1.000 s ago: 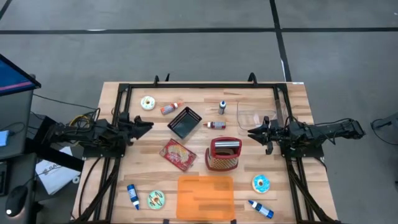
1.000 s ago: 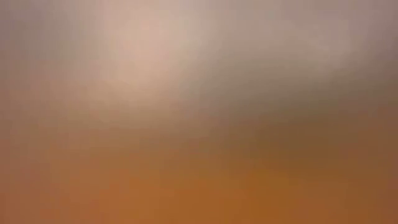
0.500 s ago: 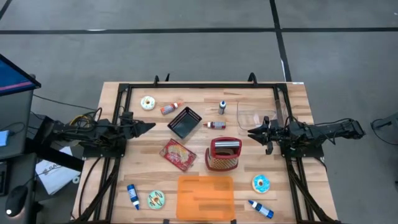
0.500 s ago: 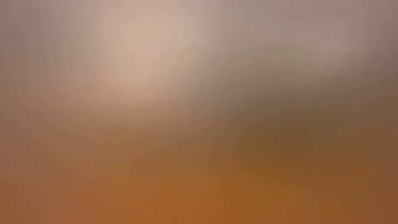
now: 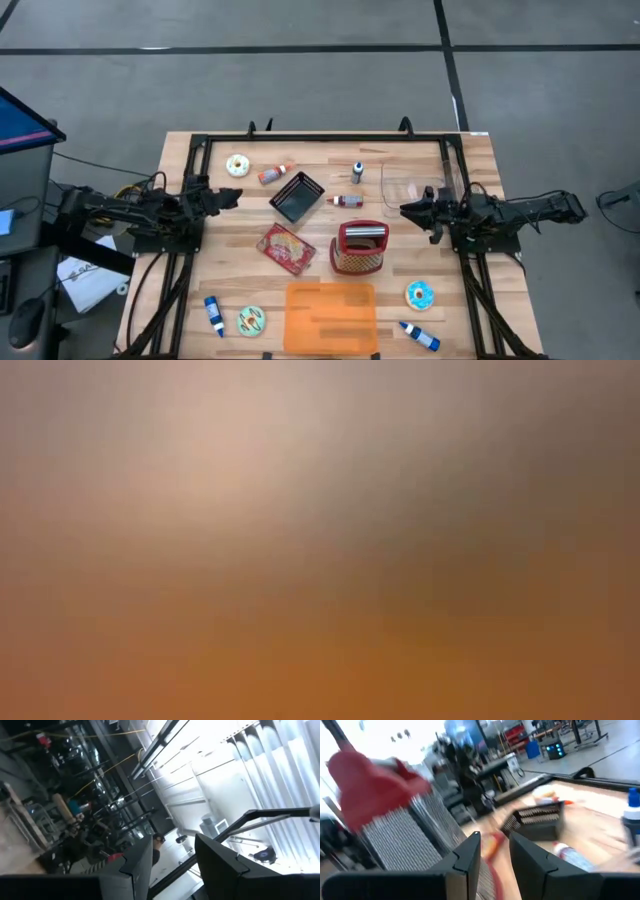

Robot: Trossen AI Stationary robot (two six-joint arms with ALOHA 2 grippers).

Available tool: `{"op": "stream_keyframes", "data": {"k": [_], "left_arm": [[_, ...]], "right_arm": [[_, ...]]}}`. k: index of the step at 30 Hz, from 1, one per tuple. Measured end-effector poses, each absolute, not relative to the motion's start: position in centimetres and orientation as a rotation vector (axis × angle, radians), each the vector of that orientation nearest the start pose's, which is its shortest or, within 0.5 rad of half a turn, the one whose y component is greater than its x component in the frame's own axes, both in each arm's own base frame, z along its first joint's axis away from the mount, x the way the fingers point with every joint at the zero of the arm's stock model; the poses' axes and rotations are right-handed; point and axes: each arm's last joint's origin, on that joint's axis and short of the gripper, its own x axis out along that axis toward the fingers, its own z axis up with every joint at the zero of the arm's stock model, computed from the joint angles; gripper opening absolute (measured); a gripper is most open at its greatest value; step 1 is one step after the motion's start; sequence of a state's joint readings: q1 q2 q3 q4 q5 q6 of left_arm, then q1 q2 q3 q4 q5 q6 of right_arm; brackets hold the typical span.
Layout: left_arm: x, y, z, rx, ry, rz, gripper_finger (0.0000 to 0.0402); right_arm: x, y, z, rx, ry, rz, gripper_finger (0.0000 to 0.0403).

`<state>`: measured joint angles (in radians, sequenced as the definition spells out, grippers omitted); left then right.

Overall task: Pick & Place Food Item
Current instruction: Put the bottom right blue food coloring bottle into the transparent bin

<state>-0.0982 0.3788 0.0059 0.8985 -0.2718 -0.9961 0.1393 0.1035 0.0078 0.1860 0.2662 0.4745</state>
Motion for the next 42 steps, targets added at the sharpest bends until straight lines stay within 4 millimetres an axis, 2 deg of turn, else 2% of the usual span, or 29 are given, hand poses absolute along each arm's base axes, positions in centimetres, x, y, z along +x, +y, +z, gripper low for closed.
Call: {"op": "stream_keyframes", "data": {"k": [2, 4, 6, 11, 14, 16, 18, 20, 24, 27, 30, 33, 38, 42], "left_arm": [[11.0, -0.3, 21.5, -1.045, -0.555, -0.093, 0.0145], [11.3, -0.4, 21.4, -1.036, -0.539, -0.092, 0.0145], [11.5, -0.4, 21.2, -1.032, -0.519, -0.084, 0.0145], [11.8, -0.6, 21.2, -1.002, -0.502, -0.129, 0.0145], [11.6, -0.6, 21.5, -0.968, -0.524, -0.17, 0.0145], [11.5, -0.7, 21.7, -0.963, -0.538, -0.193, 0.0145], [11.5, -0.7, 21.8, -0.961, -0.545, -0.213, 0.0145], [11.4, -0.8, 21.9, -0.959, -0.545, -0.24, 0.0145], [11.3, -0.8, 22.1, -0.951, -0.549, -0.281, 0.0145], [11.3, -0.9, 22.1, -0.951, -0.547, -0.282, 0.0145], [11.3, -0.9, 22.1, -0.947, -0.541, -0.294, 0.0145], [11.3, -0.9, 22.0, -0.946, -0.535, -0.296, 0.0145], [11.5, -0.9, 21.8, -0.95, -0.52, -0.267, 0.0145], [11.5, -0.8, 21.7, -0.958, -0.527, -0.233, 0.0145]], "right_arm": [[10.1, 0.5, 18.6, 0.567, -0.225, -0.086, 0.0098], [9.9, 0.5, 19.3, 0.73, -0.309, -0.043, 0.0098], [9.7, 0.6, 20.1, 0.794, -0.379, 0.019, 0.0098], [9.4, 1.8, 21.0, 0.945, -0.361, 0.309, 0.0098], [9.4, 3.3, 22.4, 1.048, -0.259, 0.468, 0.0098], [9.4, 4.6, 24.2, 1.108, -0.17, 0.571, 0.0098], [9.7, 6.2, 25.5, 1.166, 0.019, 0.626, 0.0098], [10.0, 8.1, 26.8, 1.2, 0.28, 0.633, 0.0098], [10.2, 11.8, 28.2, 1.186, 0.877, 0.498, 0.0098], [10.4, 14.5, 28.8, 1.139, 1.141, 0.354, 0.0098], [11.1, 17.5, 29.8, 1.134, 1.202, 0.289, 0.0098], [12.1, 19.9, 29.0, 1.074, 1.233, 0.101, 0.0098], [14.4, 22.5, 28.0, 1.062, 1.248, -0.114, 0.0098], [16.5, 24.7, 26.8, 1.058, 1.253, -0.199, 0.0098]]}}
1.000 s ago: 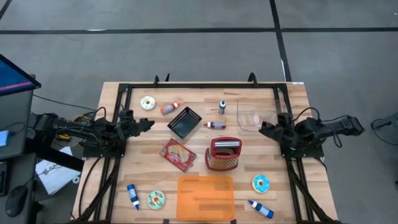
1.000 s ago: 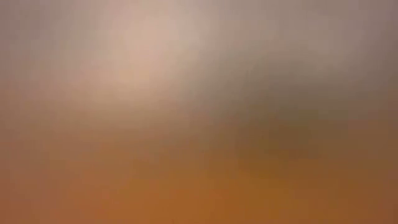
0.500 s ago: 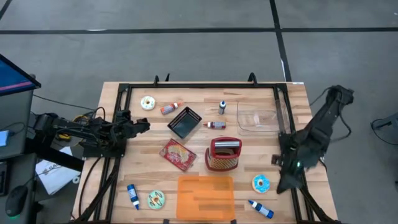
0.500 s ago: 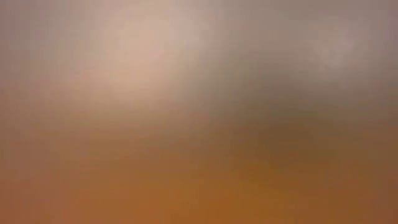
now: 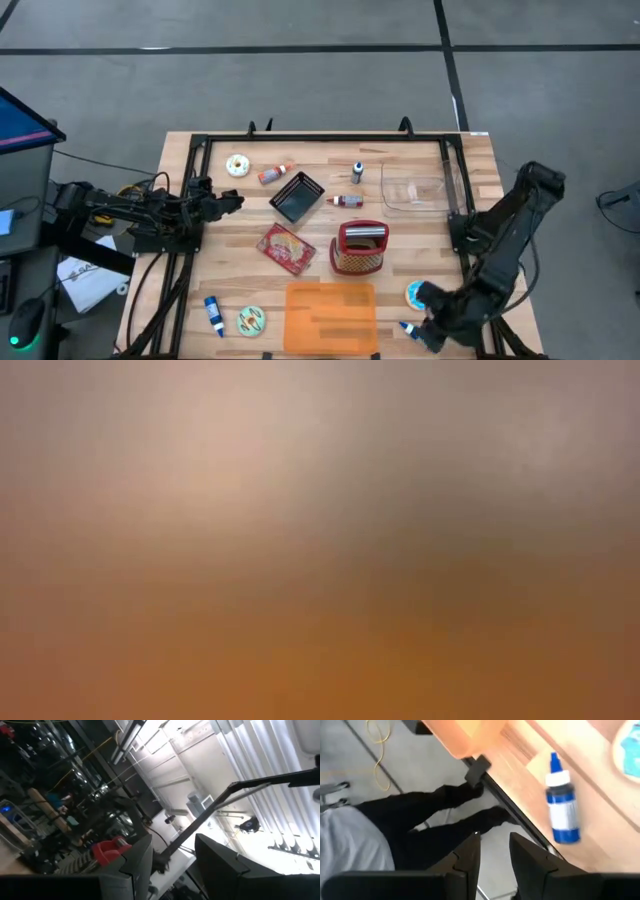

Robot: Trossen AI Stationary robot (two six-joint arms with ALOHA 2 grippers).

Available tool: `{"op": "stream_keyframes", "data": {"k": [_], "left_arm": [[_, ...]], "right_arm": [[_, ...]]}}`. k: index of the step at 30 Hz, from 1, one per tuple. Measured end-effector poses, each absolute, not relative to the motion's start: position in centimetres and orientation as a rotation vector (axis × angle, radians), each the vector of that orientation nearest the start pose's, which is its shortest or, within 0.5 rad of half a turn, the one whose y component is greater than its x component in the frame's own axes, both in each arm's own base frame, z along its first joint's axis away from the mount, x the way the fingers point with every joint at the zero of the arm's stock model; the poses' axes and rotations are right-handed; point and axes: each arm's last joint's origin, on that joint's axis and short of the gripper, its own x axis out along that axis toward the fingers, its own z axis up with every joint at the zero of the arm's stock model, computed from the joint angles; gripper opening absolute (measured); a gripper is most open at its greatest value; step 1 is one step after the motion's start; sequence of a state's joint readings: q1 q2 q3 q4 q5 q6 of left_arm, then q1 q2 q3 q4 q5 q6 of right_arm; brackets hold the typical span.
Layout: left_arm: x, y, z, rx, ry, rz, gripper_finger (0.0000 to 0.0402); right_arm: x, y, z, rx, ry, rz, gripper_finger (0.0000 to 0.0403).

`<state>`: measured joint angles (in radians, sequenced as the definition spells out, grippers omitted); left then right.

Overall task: Pick & Place Food Item
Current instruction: Put the bottom right blue food coloring bottle into the transparent bin

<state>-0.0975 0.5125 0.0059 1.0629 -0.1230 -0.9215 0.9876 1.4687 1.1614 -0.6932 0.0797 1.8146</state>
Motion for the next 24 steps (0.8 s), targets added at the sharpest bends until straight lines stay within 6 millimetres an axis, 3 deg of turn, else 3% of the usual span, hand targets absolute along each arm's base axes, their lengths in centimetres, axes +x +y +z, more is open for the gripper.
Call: {"op": "stream_keyframes", "data": {"k": [6, 10, 17, 24], "left_arm": [[11.5, -0.7, 21.7, -0.961, -0.532, -0.221, 0.0145], [11.5, -0.7, 21.8, -0.964, -0.533, -0.223, 0.0145], [11.5, -0.7, 21.8, -0.967, -0.541, -0.223, 0.0145], [11.4, -0.8, 21.8, -1.011, -0.53, -0.257, 0.0145]], "right_arm": [[18.9, 27.2, 23.1, 0.851, 1.321, -0.254, 0.0124], [19.8, 27.9, 20.6, 0.73, 1.366, -0.322, 0.0159], [21.3, 27.9, 18.5, 0.63, 1.389, -0.364, 0.0204], [21.9, 27.3, 17.4, 0.582, 1.404, -0.401, 0.0212]]}}
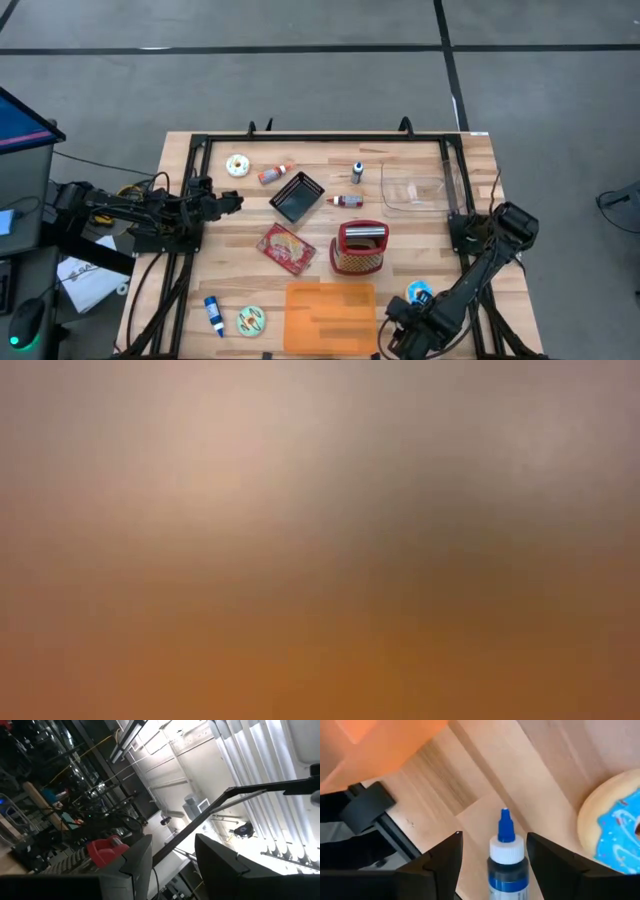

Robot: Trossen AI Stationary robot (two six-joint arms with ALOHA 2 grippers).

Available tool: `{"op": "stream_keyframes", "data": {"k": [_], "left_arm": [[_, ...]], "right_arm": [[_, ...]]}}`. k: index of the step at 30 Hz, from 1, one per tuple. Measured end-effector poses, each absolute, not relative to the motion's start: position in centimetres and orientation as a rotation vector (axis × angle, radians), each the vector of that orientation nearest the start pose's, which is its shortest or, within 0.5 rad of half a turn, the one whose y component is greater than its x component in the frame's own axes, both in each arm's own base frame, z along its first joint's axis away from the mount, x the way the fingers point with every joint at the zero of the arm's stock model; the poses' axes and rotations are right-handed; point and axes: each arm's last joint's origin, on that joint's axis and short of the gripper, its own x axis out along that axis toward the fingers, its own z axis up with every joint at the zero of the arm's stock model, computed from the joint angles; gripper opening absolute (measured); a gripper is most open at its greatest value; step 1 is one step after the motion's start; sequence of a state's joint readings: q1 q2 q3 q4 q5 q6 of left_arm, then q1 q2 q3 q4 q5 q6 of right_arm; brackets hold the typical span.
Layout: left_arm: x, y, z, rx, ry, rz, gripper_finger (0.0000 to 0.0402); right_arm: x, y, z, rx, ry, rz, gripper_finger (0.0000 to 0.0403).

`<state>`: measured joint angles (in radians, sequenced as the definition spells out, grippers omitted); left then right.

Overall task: Pick & Place Food Item
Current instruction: Put the bottom right blue food coloring bottle into the transparent bin

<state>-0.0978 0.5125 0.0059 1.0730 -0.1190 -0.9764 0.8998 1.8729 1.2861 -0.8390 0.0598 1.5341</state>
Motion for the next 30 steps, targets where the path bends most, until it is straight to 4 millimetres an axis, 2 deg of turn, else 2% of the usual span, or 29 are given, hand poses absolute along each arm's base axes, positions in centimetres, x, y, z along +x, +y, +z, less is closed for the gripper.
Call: {"op": "stream_keyframes", "data": {"k": [11, 20, 24, 27, 30], "left_arm": [[11.4, -0.8, 21.9, -1.011, -0.531, -0.26, 0.0145], [11.4, -0.8, 21.9, -1.013, -0.546, -0.259, 0.0145], [11.3, -0.7, 22.0, -1.013, -0.554, -0.262, 0.0145], [11.3, -0.7, 22.1, -1.014, -0.56, -0.264, 0.0145], [11.3, -0.7, 22.1, -1.014, -0.56, -0.264, 0.0145]], "right_arm": [[20.8, 27.3, 17.3, 0.522, 1.43, -0.442, 0.0222], [21.2, 28.4, 13.8, 0.478, 1.48, -0.45, 0.0227], [20.7, 28.8, 13.5, 0.447, 1.49, -0.448, 0.0227], [20.5, 28.9, 13.4, 0.451, 1.493, -0.464, 0.0218], [20.4, 28.7, 13.4, 0.439, 1.504, -0.482, 0.0187]]}}
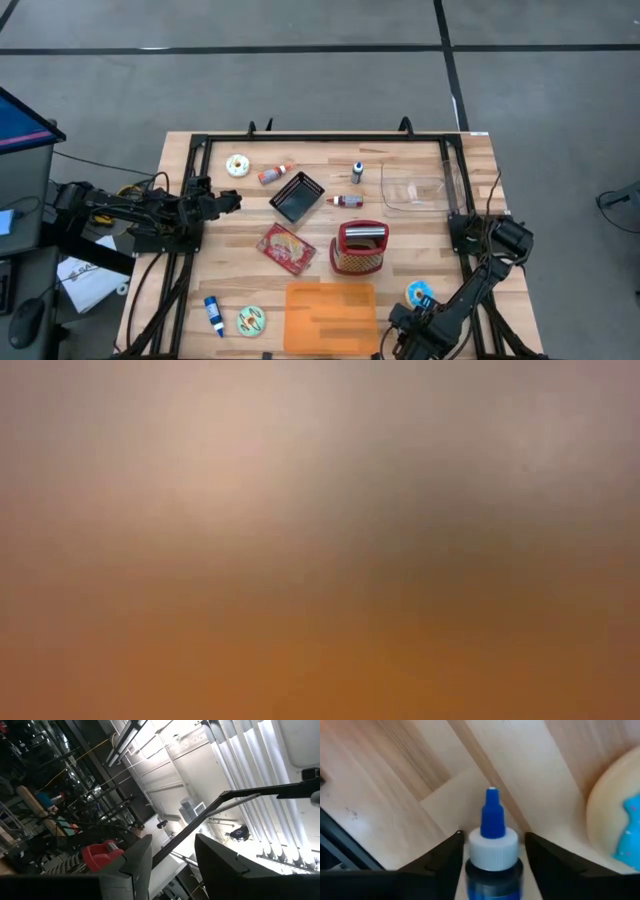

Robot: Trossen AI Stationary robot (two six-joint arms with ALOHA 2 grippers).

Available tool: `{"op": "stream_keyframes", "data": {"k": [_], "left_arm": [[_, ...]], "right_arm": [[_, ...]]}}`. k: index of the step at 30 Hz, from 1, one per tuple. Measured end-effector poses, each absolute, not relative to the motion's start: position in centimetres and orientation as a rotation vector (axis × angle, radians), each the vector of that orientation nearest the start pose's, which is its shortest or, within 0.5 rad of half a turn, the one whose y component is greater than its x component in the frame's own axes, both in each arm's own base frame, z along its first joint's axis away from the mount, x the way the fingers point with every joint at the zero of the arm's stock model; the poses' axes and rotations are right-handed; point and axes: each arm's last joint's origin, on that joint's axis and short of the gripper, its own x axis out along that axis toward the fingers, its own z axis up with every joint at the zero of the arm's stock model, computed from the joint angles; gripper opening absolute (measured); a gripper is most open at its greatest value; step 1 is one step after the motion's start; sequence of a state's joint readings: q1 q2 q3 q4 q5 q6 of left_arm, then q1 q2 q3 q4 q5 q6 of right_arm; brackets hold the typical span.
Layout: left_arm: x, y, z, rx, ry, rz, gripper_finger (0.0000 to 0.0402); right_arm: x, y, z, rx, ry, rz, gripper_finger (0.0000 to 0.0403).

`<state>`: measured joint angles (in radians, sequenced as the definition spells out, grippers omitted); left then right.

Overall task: Pick & Place Food Item
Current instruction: Put the bottom right blue food coloring bottle into the transparent bin

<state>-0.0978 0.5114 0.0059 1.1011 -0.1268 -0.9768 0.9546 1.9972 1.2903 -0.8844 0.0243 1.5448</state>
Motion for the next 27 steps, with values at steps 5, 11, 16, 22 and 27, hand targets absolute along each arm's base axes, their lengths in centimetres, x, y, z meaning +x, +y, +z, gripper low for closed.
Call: {"op": "stream_keyframes", "data": {"k": [5, 11, 16, 22, 27], "left_arm": [[11.3, -0.7, 22.1, -1.01, -0.561, -0.263, 0.0145], [11.3, -0.7, 22.0, -1.008, -0.558, -0.262, 0.0145], [11.3, -0.7, 22.0, -1.007, -0.556, -0.26, 0.0145], [11.4, -0.7, 21.9, -1.001, -0.547, -0.253, 0.0145], [11.5, -0.8, 21.8, -0.961, -0.541, -0.233, 0.0145]], "right_arm": [[20.5, 28.4, 13.5, 0.439, 1.538, -0.504, 0.0118], [21.2, 28.6, 14.7, 0.413, 1.546, -0.513, 0.0116], [22.0, 28.7, 20.8, 0.441, 1.405, -0.52, 0.0116], [20.5, 24.4, 32.1, 0.465, 0.927, -0.717, 0.0115], [19.9, 17.3, 35.3, 0.483, 0.516, -0.79, 0.0115]]}}
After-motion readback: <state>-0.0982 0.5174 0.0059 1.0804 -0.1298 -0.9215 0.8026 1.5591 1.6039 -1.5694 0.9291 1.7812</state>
